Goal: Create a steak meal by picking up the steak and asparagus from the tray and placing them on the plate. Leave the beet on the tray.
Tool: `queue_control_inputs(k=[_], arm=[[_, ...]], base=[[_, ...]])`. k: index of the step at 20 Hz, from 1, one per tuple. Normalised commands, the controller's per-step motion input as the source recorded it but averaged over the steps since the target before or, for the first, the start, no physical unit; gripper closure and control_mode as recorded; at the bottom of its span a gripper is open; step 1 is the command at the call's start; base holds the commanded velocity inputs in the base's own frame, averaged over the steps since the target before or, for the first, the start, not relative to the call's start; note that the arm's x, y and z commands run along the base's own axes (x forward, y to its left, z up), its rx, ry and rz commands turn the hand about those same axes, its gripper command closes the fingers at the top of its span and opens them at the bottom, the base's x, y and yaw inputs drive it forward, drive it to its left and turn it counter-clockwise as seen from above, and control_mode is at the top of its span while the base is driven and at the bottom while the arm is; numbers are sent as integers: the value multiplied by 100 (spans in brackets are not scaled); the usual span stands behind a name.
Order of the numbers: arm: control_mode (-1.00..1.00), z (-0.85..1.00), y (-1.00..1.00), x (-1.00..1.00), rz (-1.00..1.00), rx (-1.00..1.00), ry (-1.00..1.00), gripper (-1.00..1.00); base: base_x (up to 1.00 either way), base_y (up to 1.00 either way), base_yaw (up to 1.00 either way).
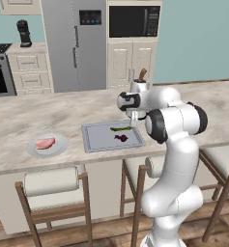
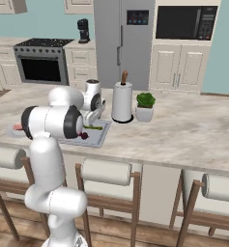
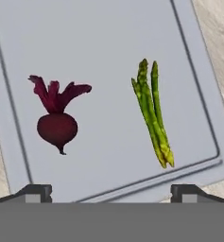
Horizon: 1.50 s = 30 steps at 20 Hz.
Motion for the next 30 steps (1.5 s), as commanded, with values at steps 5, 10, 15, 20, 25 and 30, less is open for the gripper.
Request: queue_control_inputs(k=[5, 10, 15, 20, 25, 30], arm=[[-100, -31, 1, 11, 25, 0, -1, -100], [-100, -23, 0, 12, 28, 0, 0, -100], [-100, -22, 2, 17, 26, 0, 0, -100], [-100, -26, 15, 21, 22, 0, 0, -100], [-100, -24, 21, 32, 16, 0, 0, -100], [-100, -16, 10, 45, 10, 0, 0, -100]], base=[[0, 0, 0], [0, 0, 0], [0, 0, 0], [0, 0, 0], [0, 0, 0], [0, 0, 0]])
